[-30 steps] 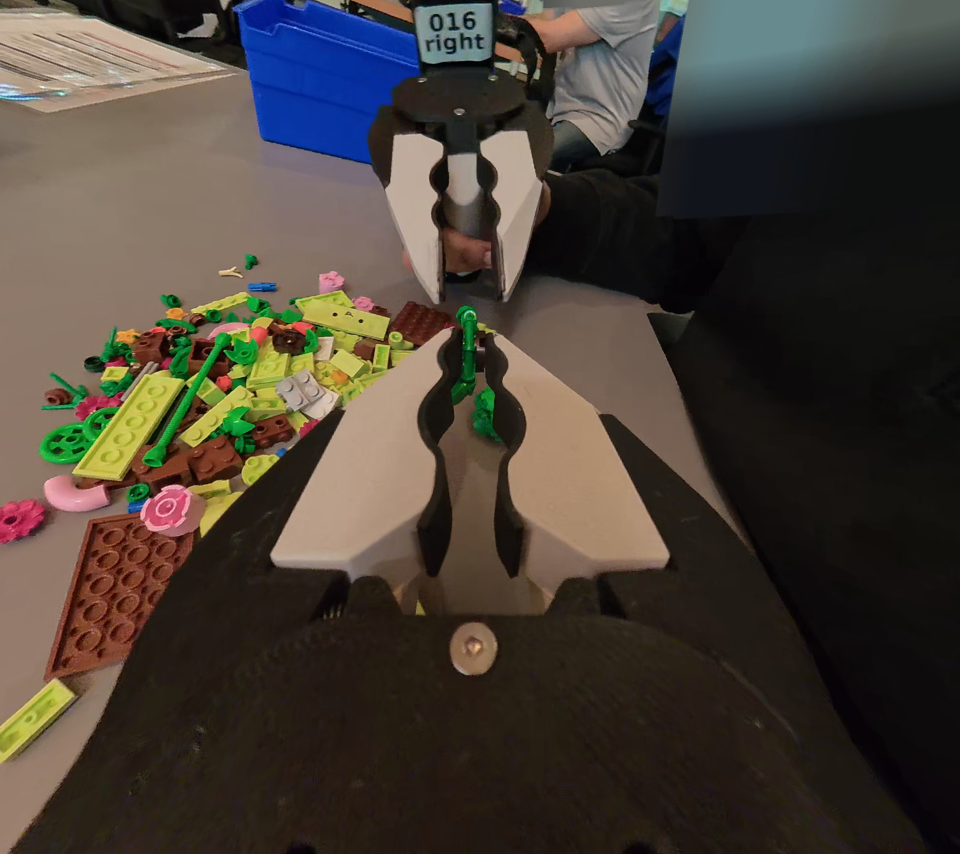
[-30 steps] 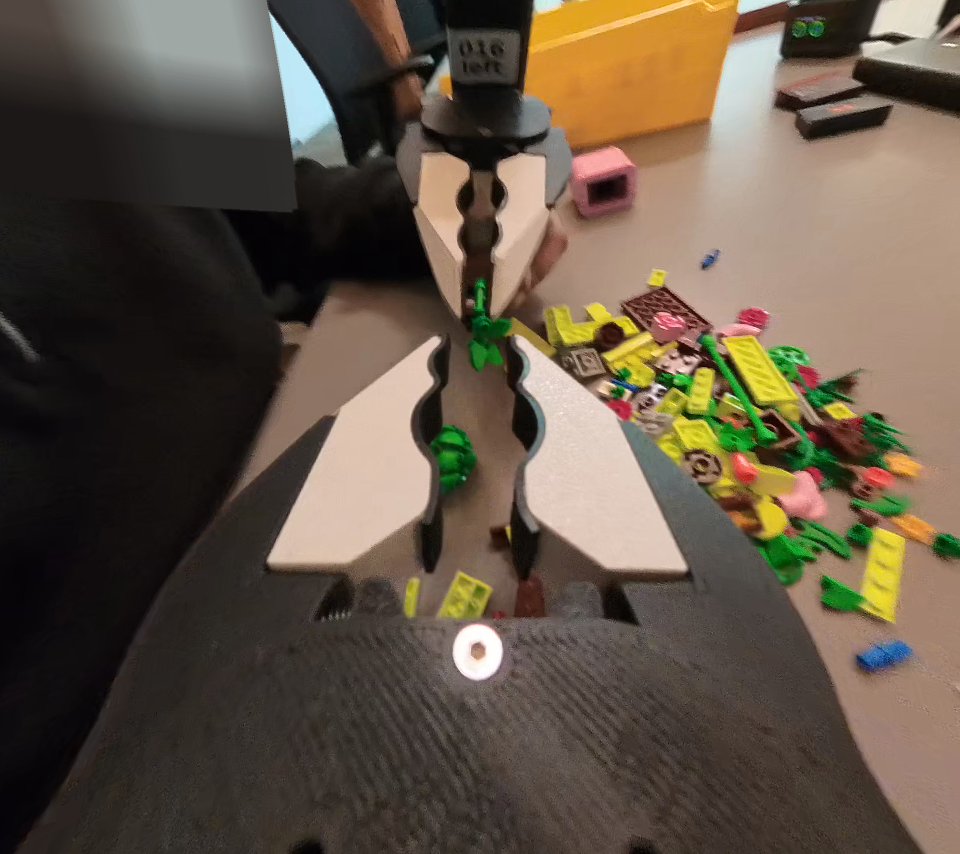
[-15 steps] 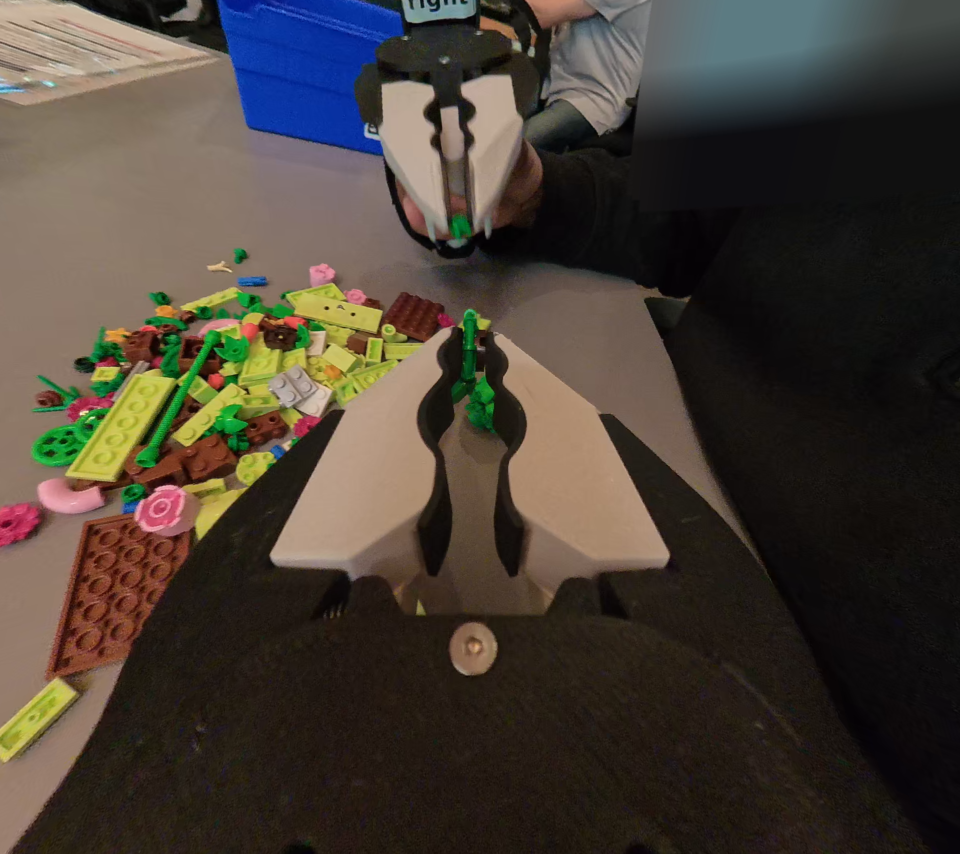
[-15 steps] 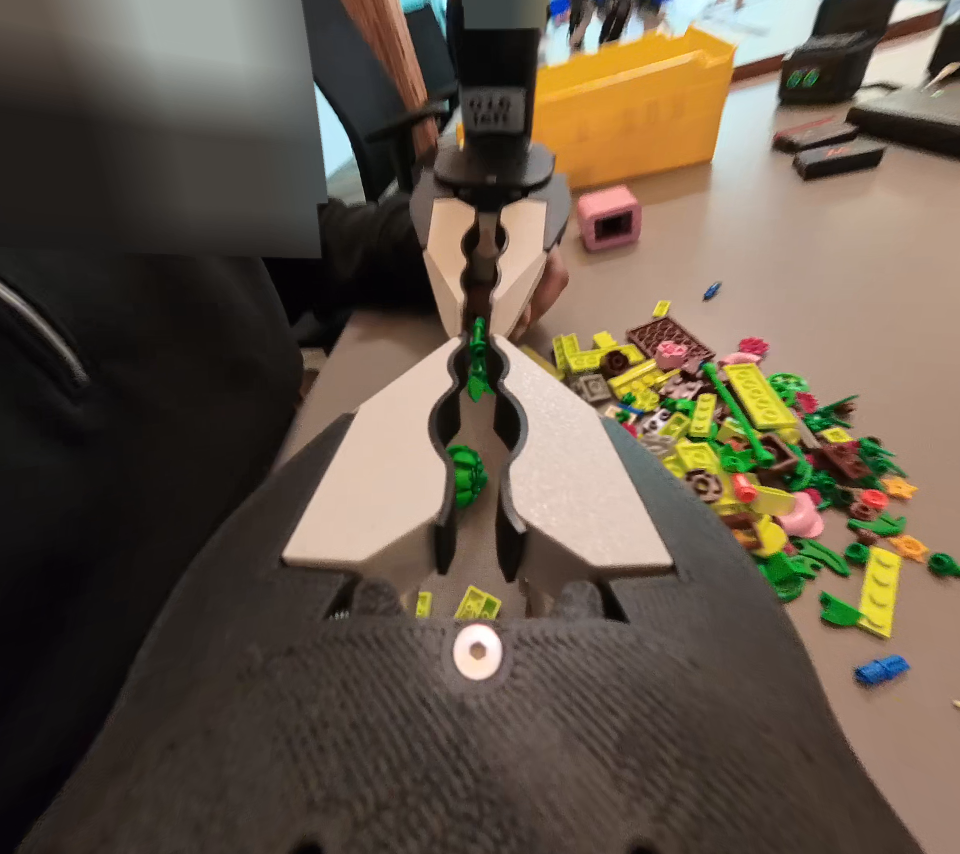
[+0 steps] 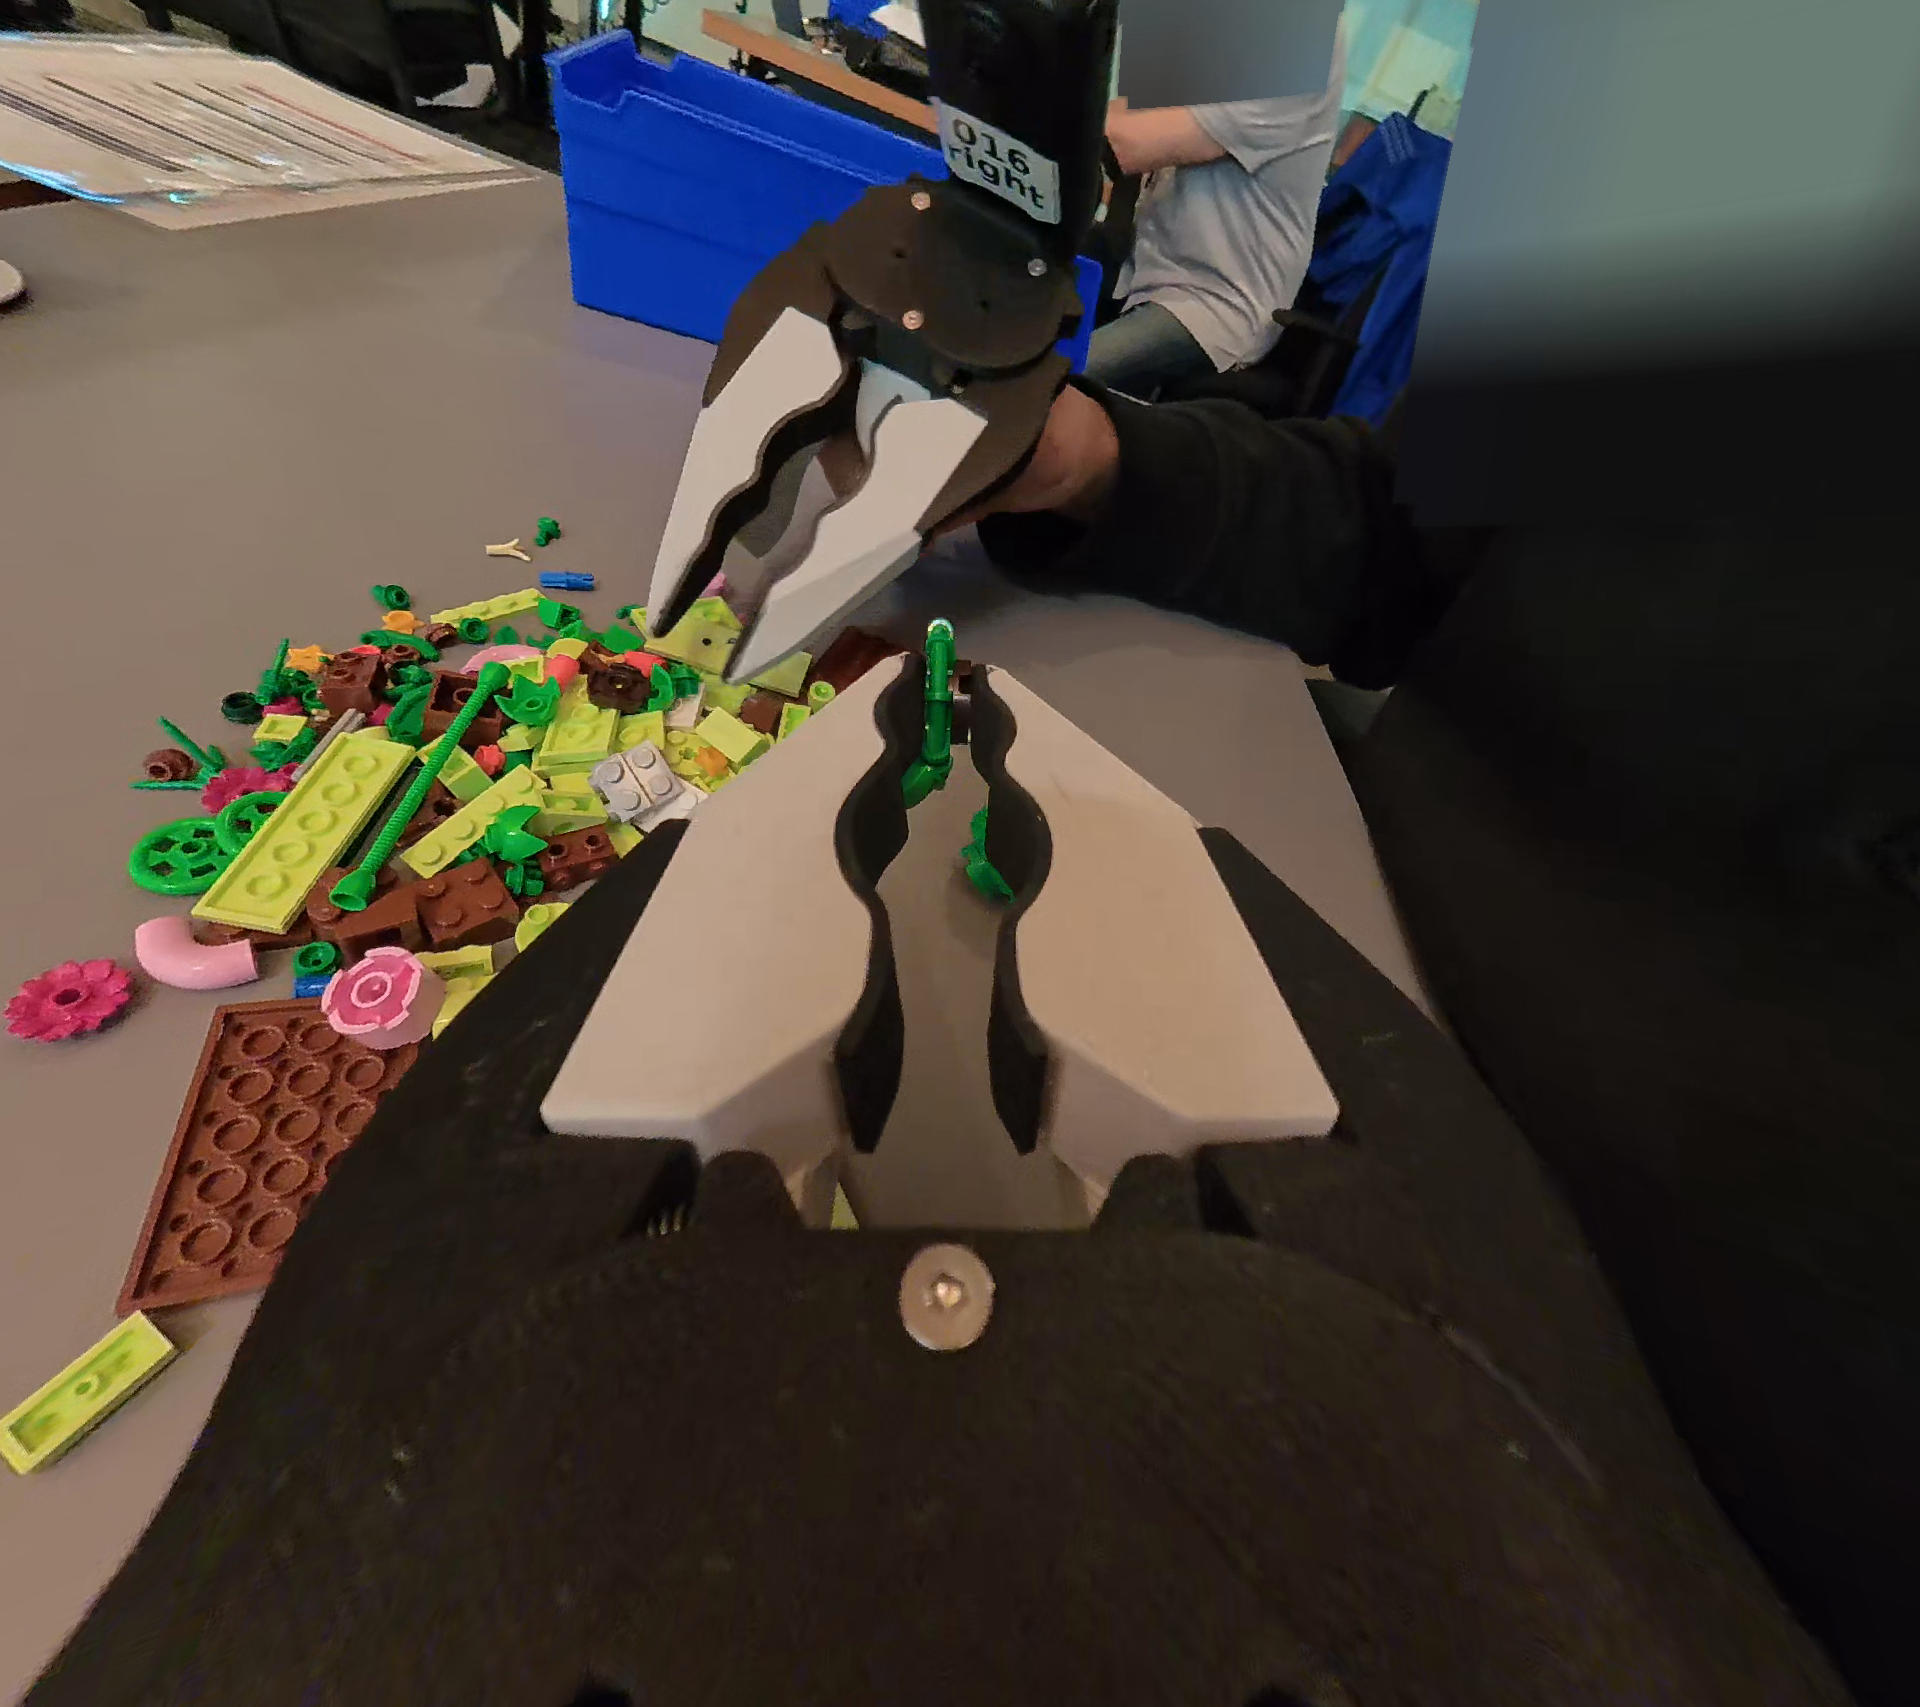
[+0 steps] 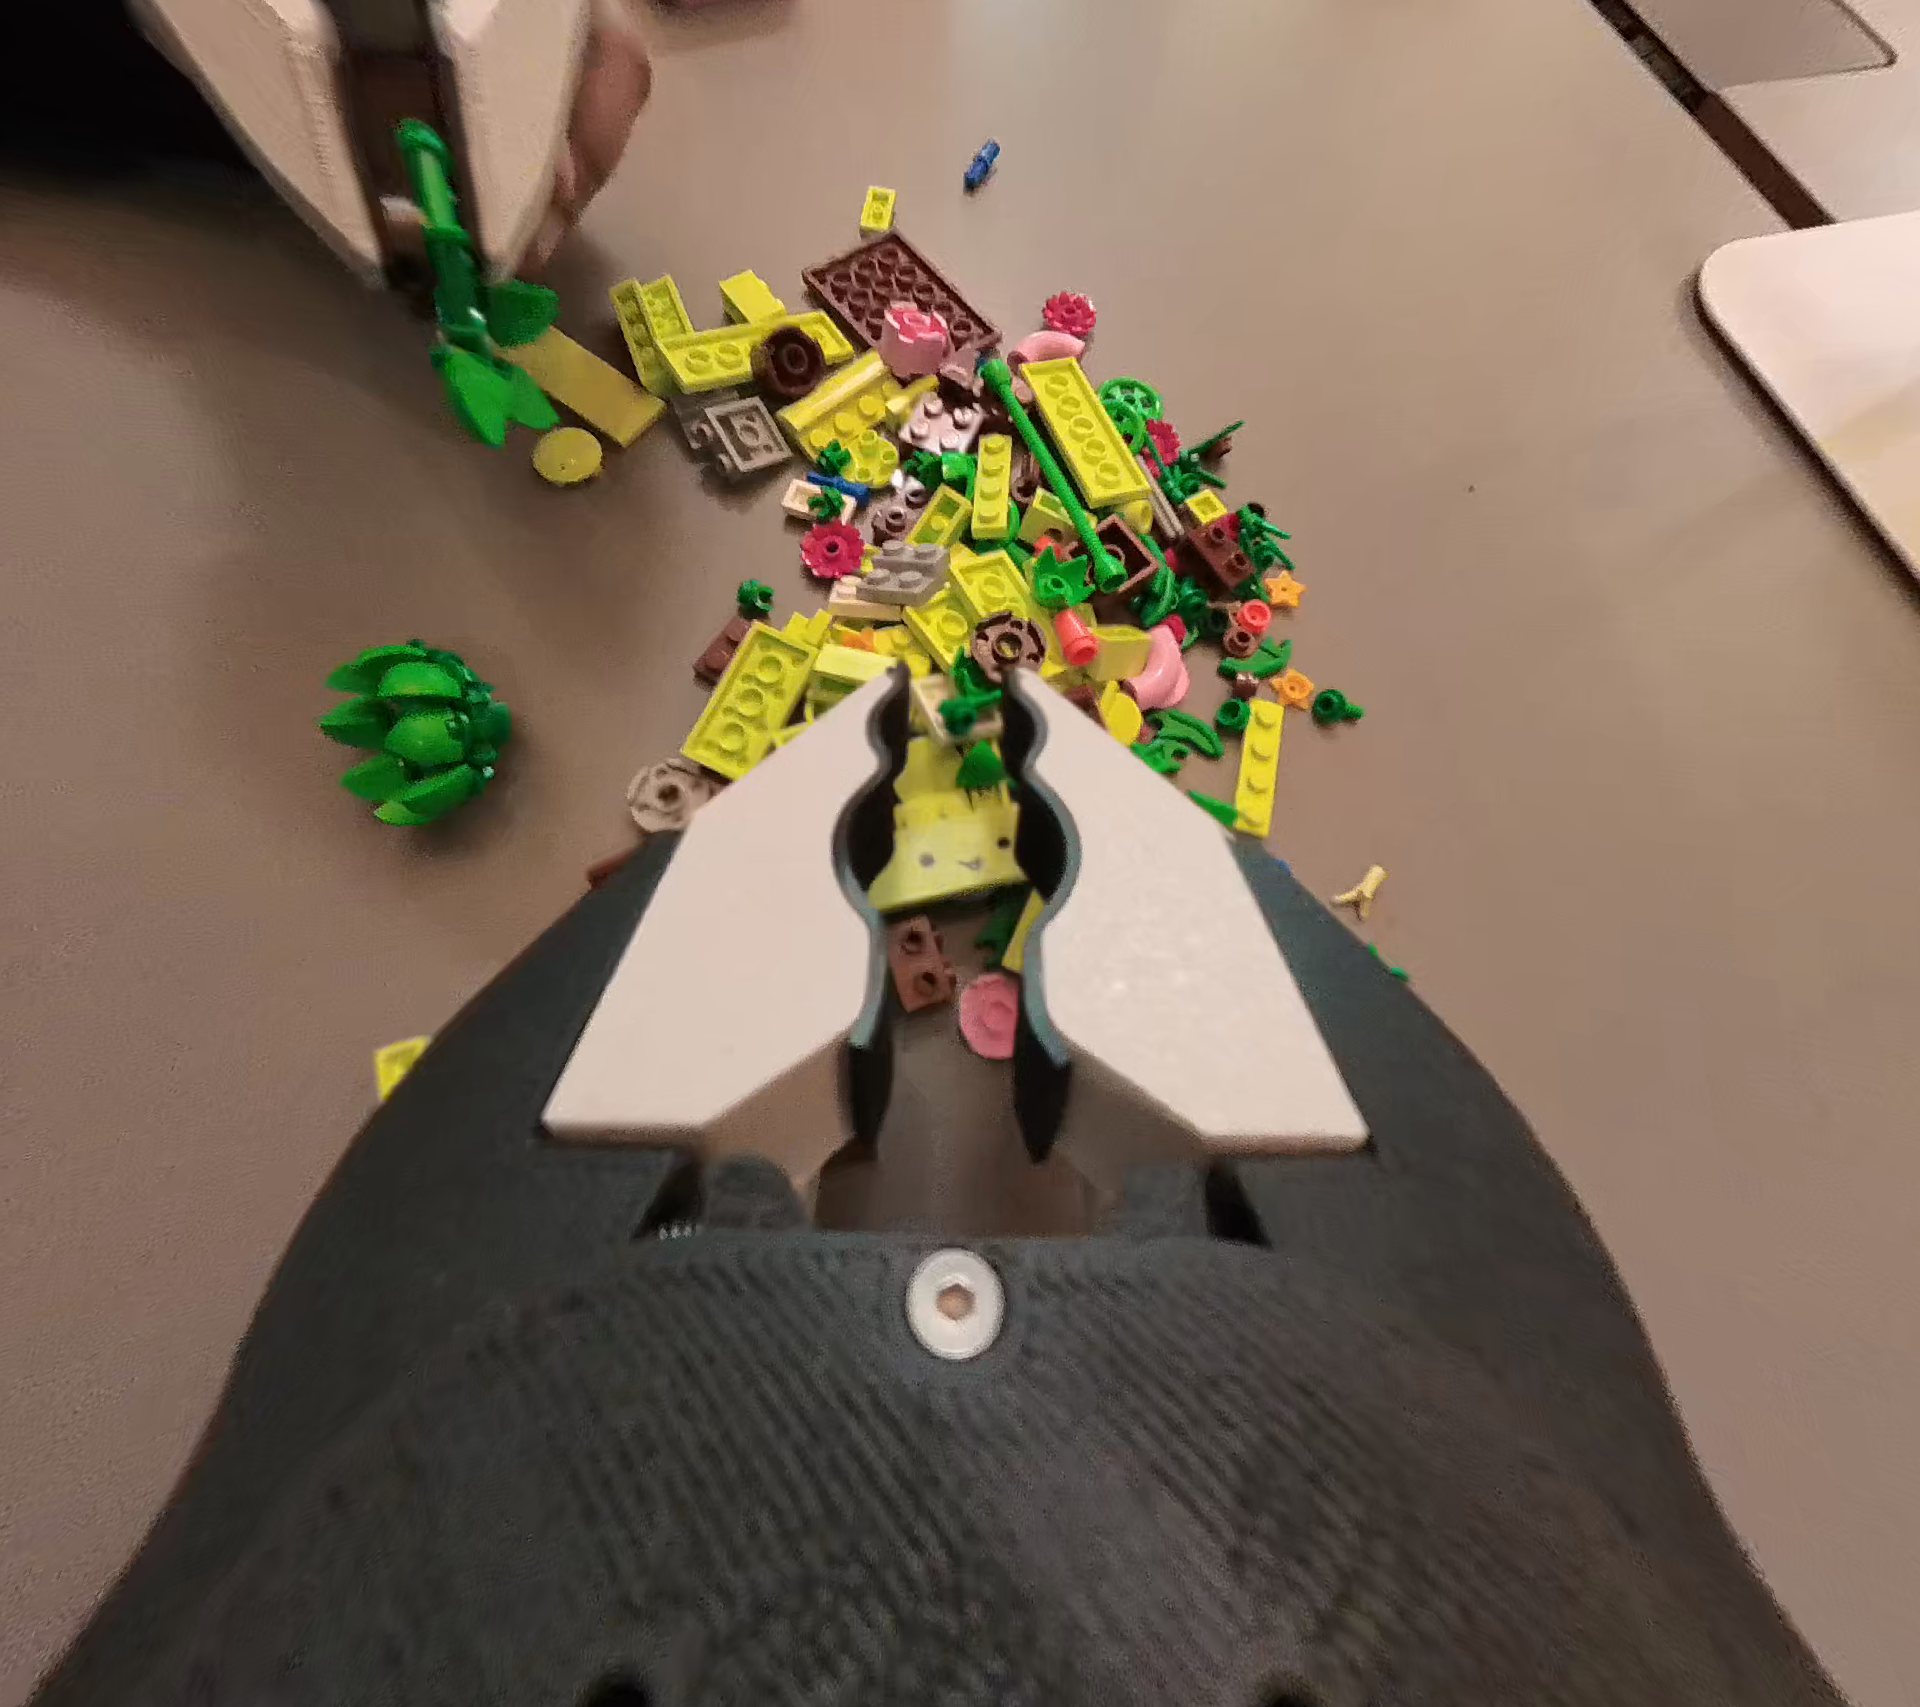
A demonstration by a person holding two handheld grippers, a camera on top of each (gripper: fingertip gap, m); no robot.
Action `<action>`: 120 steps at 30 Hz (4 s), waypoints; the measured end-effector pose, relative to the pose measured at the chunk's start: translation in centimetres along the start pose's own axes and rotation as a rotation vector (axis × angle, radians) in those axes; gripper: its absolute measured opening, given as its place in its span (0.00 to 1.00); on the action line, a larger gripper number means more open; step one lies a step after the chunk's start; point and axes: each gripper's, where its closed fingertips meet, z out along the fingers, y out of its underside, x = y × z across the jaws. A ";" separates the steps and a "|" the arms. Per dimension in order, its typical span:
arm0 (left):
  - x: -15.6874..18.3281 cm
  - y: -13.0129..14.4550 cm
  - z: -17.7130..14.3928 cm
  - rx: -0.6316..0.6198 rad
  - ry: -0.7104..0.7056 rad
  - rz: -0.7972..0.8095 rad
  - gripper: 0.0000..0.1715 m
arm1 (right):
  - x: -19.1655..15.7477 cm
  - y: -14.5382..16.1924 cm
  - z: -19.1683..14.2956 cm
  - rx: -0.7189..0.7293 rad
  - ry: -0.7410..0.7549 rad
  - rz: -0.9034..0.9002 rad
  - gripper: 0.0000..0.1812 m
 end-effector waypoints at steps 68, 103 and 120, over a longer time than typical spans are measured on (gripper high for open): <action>1.8 -1.5 0.9 0.105 0.110 -0.120 0.03 | -7.0 -7.4 -4.1 0.378 -0.506 0.196 0.01; -0.8 -1.3 -0.3 0.109 0.000 -0.123 0.03 | -0.5 -2.8 -1.4 0.188 -0.062 0.047 0.08; 0.1 -0.6 0.6 0.069 0.044 -0.131 0.03 | -6.1 -6.9 -2.3 0.418 -0.485 0.315 0.03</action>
